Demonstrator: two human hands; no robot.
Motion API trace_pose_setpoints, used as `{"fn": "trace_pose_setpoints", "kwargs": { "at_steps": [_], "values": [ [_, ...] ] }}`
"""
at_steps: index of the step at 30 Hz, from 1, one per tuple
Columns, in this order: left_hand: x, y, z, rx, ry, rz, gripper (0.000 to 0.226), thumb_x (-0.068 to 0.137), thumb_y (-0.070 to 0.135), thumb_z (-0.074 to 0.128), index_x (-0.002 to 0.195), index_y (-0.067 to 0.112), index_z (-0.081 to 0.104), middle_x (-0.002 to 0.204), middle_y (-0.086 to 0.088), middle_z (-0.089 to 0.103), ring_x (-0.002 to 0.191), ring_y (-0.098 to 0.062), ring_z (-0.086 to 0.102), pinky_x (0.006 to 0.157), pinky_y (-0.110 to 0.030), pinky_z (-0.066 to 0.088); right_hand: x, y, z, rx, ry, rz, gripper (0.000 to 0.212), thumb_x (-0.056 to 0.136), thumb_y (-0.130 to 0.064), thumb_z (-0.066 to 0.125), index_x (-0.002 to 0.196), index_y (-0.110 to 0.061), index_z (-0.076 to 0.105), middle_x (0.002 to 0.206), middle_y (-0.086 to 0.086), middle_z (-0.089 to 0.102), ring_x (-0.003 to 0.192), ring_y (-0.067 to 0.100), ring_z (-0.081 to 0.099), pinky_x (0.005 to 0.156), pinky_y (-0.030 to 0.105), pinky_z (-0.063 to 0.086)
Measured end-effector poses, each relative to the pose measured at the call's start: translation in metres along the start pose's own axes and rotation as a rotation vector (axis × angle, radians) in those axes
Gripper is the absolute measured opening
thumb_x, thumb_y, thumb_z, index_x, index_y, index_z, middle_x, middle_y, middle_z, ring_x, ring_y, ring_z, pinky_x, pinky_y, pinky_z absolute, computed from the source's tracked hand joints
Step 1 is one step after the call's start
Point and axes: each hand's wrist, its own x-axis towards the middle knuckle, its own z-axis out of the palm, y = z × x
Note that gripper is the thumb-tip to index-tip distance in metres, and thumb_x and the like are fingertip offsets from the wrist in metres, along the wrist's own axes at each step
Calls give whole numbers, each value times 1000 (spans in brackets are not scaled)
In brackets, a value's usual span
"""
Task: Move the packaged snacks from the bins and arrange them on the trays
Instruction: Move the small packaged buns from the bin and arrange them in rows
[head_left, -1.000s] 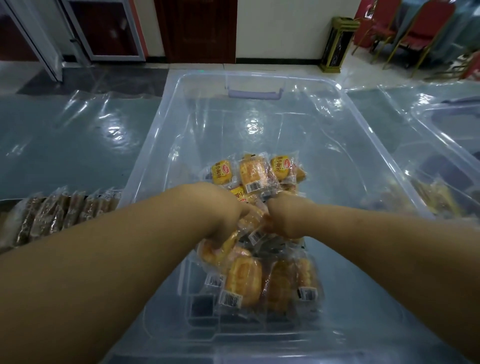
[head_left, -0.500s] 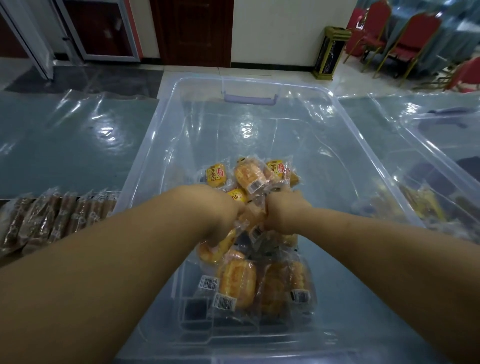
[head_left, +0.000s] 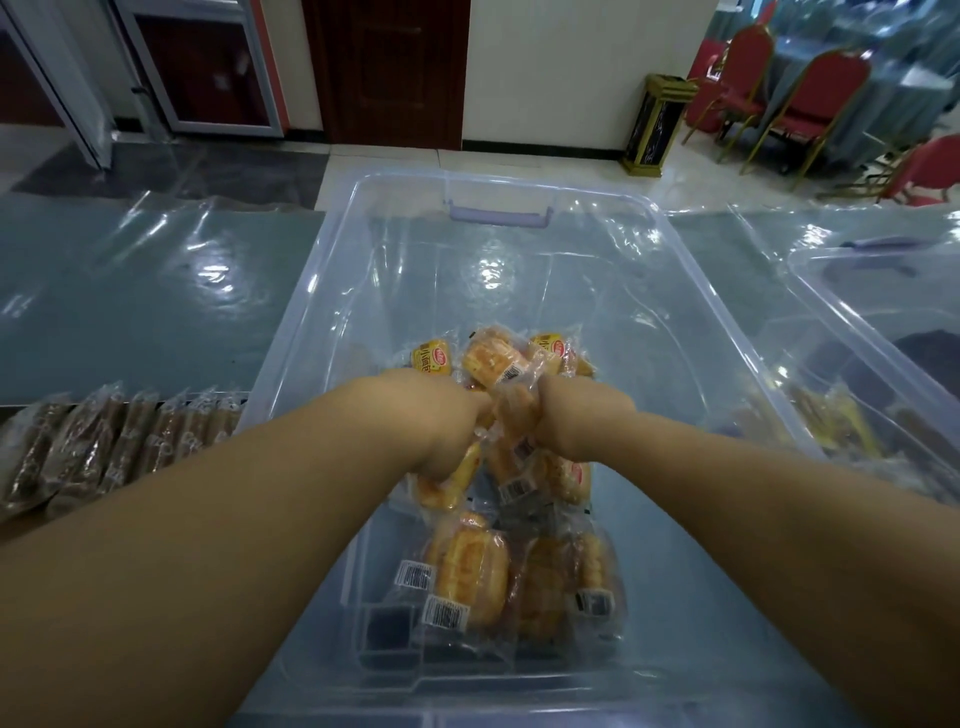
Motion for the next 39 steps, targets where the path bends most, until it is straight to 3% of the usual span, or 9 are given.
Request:
{"fn": "trace_pose_setpoints", "kwargs": {
  "at_steps": [4, 9, 12, 15, 22, 30, 34, 37, 39],
  "values": [
    [-6, -4, -6, -114, 107, -27, 55, 80, 16, 59, 127, 33, 35, 74, 3, 42, 63, -14, 45, 48, -26, 33, -17, 3, -34, 91, 14, 5, 39, 82, -37, 65, 109, -17, 46, 81, 0, 46, 78, 23, 48, 65, 32, 38],
    [-29, -13, -19, -292, 298, -55, 35, 78, 37, 66, 95, 33, 36, 80, 7, 47, 77, -19, 51, 58, -30, 38, -48, 10, -65, 323, 196, 7, 55, 80, -42, 62, 119, -19, 31, 89, 8, 57, 75, 26, 57, 65, 37, 47],
    [-58, -20, -25, -426, 459, -57, 35, 77, 45, 67, 94, 34, 39, 86, 8, 52, 77, -14, 52, 60, -31, 42, -73, 9, -80, 447, 314, -54, 68, 76, -38, 70, 128, -24, 29, 88, 3, 58, 72, 21, 59, 70, 41, 54],
    [-96, -26, -26, -553, 654, -71, 35, 76, 46, 68, 100, 37, 44, 84, 12, 54, 75, -6, 53, 54, -24, 36, -101, -1, -91, 594, 423, -136, 75, 75, -34, 74, 136, -31, 30, 94, -4, 58, 72, 11, 59, 66, 34, 54],
    [-193, -41, -6, -767, 942, -100, 46, 72, 47, 71, 110, 48, 45, 103, 15, 58, 89, -6, 58, 78, -33, 50, -167, -65, -97, 800, 625, -337, 70, 71, -34, 78, 129, -43, 38, 88, -19, 53, 80, 2, 61, 73, 31, 55],
    [-318, -92, 82, -739, 1072, -225, 53, 72, 47, 73, 114, 55, 41, 101, 21, 57, 77, 4, 57, 63, -16, 45, -234, -192, -64, 766, 681, -521, 66, 70, -41, 77, 122, -51, 38, 89, -28, 50, 82, -1, 56, 70, 24, 47],
    [-377, -132, 147, -710, 1062, -314, 59, 71, 43, 75, 121, 48, 44, 108, 22, 54, 92, 4, 53, 76, -19, 47, -264, -271, -23, 720, 646, -563, 65, 71, -36, 75, 122, -52, 37, 103, -17, 57, 93, 9, 57, 74, 29, 48],
    [-422, -158, 194, -716, 1017, -350, 49, 70, 41, 76, 105, 57, 45, 96, 30, 52, 93, 14, 50, 66, -5, 40, -280, -331, 14, 674, 580, -582, 64, 71, -35, 73, 125, -48, 41, 106, -12, 60, 98, 15, 58, 82, 37, 51],
    [-449, -176, 225, -696, 947, -388, 37, 70, 43, 75, 95, 53, 51, 90, 24, 56, 87, 13, 52, 61, -4, 39, -289, -368, 34, 624, 544, -590, 65, 70, -37, 72, 127, -46, 41, 108, -9, 61, 96, 16, 58, 80, 37, 51]
  ]
}}
